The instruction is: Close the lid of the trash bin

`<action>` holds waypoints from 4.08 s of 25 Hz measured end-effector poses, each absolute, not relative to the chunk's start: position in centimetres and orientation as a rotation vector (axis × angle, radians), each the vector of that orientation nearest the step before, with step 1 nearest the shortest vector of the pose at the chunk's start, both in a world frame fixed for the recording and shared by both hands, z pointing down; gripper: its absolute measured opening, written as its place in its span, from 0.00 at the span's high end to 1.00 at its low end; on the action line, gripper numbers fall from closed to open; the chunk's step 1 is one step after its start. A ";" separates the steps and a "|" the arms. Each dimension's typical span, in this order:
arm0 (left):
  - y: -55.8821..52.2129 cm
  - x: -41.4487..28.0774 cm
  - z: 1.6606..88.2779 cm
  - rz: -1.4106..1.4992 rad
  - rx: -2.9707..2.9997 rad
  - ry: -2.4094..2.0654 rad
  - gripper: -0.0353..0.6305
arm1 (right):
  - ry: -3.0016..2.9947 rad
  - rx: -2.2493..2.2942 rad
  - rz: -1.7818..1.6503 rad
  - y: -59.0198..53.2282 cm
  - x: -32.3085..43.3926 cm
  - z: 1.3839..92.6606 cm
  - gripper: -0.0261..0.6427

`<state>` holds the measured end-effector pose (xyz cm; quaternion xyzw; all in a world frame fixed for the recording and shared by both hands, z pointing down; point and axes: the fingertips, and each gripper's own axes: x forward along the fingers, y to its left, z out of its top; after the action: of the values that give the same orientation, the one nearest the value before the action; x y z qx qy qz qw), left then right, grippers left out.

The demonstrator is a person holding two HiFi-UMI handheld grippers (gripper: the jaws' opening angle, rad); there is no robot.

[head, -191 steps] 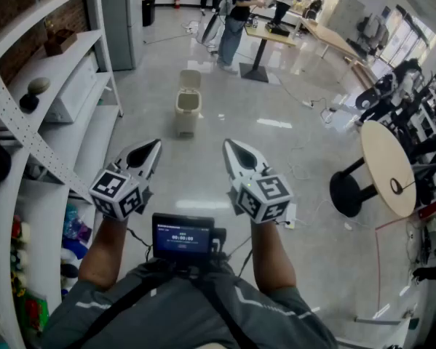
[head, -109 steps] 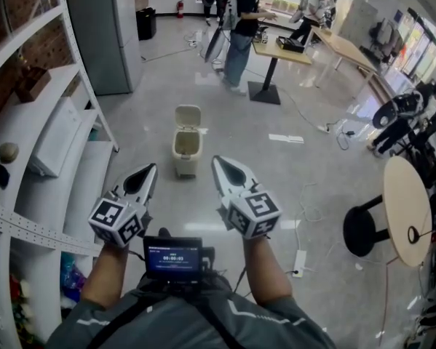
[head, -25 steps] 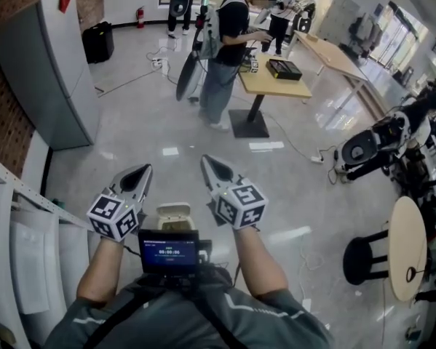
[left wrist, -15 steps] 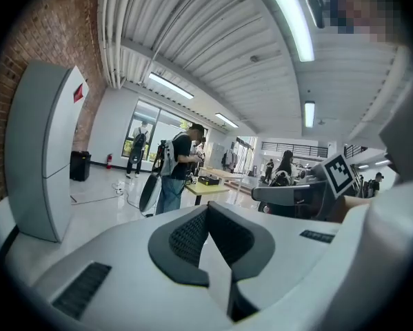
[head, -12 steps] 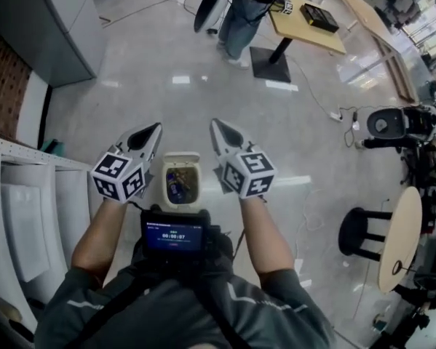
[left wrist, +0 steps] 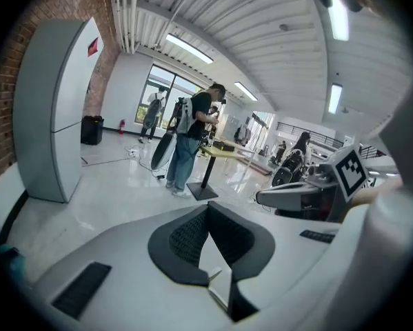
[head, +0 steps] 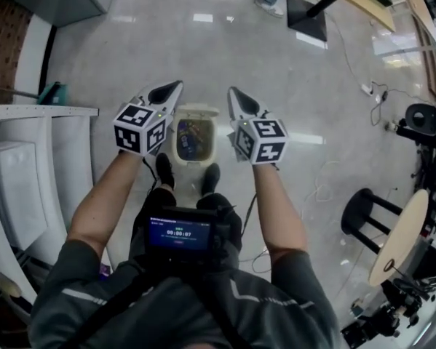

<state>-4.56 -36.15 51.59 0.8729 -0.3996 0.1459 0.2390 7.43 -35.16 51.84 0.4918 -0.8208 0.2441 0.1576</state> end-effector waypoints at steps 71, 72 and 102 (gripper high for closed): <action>-13.9 -3.8 86.2 0.983 1.916 -0.711 0.95 | -1.750 1.024 1.131 -13.2 3.6 86.7 0.96; -13.8 -3.7 87.2 0.986 1.906 -0.709 0.95 | -1.740 1.019 1.136 -13.0 3.6 87.7 0.96; -10.3 -3.8 95.9 1.050 1.739 -0.633 0.95 | -1.643 0.981 1.192 -10.9 3.3 95.2 0.95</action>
<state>-3.80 -10.27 95.93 0.7144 -0.2602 0.4314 0.4857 3.26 -10.95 95.25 0.3931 -0.6583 0.4775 0.4291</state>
